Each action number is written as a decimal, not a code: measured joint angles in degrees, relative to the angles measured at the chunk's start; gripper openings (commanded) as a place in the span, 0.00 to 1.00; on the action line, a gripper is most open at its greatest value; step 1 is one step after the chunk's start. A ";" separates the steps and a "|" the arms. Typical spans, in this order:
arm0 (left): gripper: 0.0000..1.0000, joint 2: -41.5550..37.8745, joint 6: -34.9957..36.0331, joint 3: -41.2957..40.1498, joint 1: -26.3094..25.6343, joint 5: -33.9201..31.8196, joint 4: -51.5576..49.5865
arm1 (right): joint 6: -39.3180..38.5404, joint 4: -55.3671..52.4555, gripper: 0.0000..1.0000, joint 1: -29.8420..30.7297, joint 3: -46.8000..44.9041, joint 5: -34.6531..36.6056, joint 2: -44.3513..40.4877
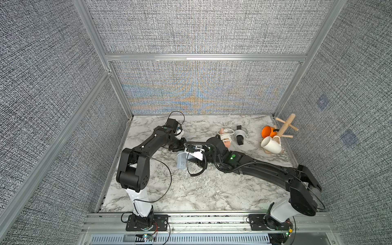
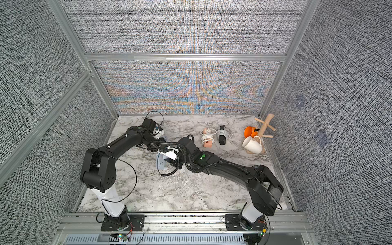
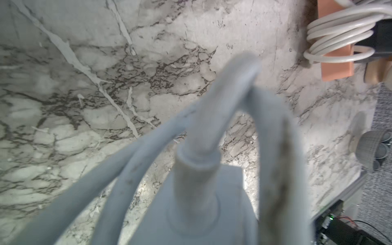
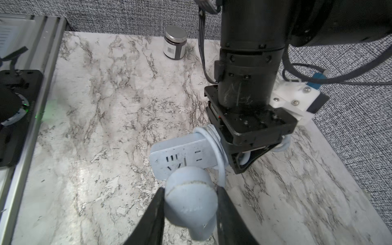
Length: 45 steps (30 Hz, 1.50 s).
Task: Unwrap the cord wrapped around the power strip
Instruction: Unwrap the power cord from the power strip.
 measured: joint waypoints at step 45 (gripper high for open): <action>0.00 -8.44 -58.90 -31.30 -0.59 0.31 64.94 | 27.47 -2.93 0.62 -14.40 -13.46 -12.74 -10.91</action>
